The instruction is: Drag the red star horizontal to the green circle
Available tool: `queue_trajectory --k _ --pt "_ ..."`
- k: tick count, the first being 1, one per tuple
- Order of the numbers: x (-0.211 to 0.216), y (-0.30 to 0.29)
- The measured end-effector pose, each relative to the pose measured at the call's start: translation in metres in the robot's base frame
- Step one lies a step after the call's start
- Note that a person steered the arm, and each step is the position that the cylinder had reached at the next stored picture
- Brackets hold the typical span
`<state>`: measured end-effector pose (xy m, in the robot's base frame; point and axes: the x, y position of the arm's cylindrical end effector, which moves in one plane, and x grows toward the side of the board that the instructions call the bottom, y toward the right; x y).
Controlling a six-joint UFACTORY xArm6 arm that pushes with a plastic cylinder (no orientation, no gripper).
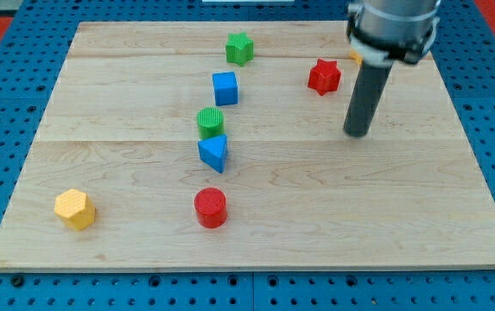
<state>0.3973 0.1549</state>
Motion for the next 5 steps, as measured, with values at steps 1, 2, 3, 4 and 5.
queue_trajectory --k 1,2,3,4,5 --pt "-0.072 0.025" --pt "-0.117 0.003" --pt "-0.090 -0.020" --pt "-0.060 -0.054" --pt "-0.098 -0.049"
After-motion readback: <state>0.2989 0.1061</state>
